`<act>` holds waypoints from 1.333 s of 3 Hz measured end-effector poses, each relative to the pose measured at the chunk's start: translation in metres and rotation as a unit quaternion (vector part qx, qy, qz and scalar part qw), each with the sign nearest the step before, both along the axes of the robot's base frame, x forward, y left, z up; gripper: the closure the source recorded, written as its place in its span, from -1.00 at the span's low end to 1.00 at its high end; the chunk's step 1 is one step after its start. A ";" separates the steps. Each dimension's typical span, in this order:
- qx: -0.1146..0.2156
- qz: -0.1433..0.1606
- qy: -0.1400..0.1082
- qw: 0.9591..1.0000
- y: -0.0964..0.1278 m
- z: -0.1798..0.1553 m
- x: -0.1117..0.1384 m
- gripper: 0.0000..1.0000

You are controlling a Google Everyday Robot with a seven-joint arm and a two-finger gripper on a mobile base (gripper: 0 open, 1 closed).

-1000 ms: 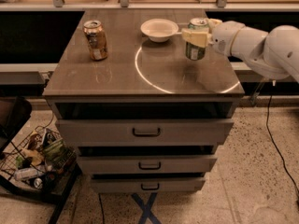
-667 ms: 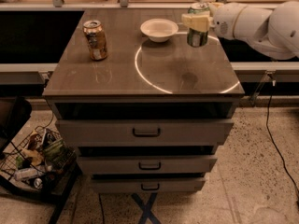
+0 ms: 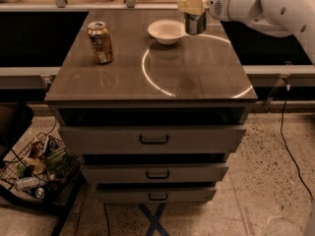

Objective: Place green can into paper bowl

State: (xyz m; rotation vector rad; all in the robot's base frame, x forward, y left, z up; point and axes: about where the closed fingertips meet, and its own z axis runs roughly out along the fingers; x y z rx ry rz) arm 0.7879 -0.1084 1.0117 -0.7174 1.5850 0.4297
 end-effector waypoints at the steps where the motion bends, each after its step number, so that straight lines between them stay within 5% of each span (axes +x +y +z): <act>1: 0.015 -0.010 0.010 1.000 0.019 -0.003 0.012 1.00; 2: 0.035 -0.013 0.013 0.999 0.036 -0.008 0.024 1.00; 4: 0.081 -0.006 -0.021 0.997 0.062 -0.003 0.053 1.00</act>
Offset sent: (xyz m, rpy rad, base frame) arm 0.0373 0.0513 -0.0139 0.1183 0.0301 -0.0400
